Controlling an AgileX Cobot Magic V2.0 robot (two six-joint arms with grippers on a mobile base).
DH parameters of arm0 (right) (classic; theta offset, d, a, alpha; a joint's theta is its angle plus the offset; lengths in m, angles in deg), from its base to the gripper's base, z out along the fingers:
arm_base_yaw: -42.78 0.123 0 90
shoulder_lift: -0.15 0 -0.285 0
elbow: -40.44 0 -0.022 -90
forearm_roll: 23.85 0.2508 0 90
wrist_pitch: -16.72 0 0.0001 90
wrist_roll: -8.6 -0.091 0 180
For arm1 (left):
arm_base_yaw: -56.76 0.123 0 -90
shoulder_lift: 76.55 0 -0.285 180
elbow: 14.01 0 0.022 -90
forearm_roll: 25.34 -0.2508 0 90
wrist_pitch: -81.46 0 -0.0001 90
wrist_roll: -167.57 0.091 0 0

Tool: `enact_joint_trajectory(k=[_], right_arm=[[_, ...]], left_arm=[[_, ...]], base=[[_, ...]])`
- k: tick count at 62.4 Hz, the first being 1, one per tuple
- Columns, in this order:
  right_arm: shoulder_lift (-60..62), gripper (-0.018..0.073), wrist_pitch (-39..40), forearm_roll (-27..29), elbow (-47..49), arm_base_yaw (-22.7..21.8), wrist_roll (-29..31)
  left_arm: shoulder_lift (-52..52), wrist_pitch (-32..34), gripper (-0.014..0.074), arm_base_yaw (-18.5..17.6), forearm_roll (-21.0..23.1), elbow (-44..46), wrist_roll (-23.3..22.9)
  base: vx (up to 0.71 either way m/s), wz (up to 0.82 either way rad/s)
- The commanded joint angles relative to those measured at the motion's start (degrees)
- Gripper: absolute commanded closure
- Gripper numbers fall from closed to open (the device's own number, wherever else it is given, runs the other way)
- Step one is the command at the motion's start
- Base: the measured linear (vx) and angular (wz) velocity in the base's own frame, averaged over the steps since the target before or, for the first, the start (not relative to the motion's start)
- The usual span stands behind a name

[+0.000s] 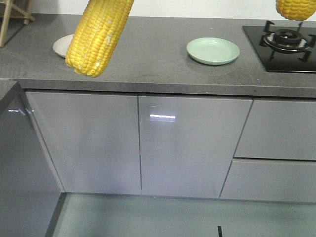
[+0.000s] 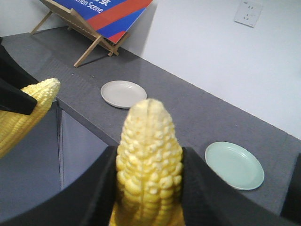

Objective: Distribute corn equally
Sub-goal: 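Turn the base toward the other counter while holding both cobs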

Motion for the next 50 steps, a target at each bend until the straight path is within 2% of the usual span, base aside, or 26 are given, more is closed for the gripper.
enact_joint_trajectory(k=[1,50], right_arm=[[1.2,0.0564,0.3,1.0,1.1,-0.2,0.1],[1.2,0.0564,0.3,1.0,1.1,-0.2,0.1]], left_arm=[[-2.5,2.1,0.0603,-0.2,1.3,1.5,-0.6],[-2.5,2.1,0.0603,-0.2,1.4,1.5,-0.6]], base=[[-0.02,-0.29],[0.03,-0.12]])
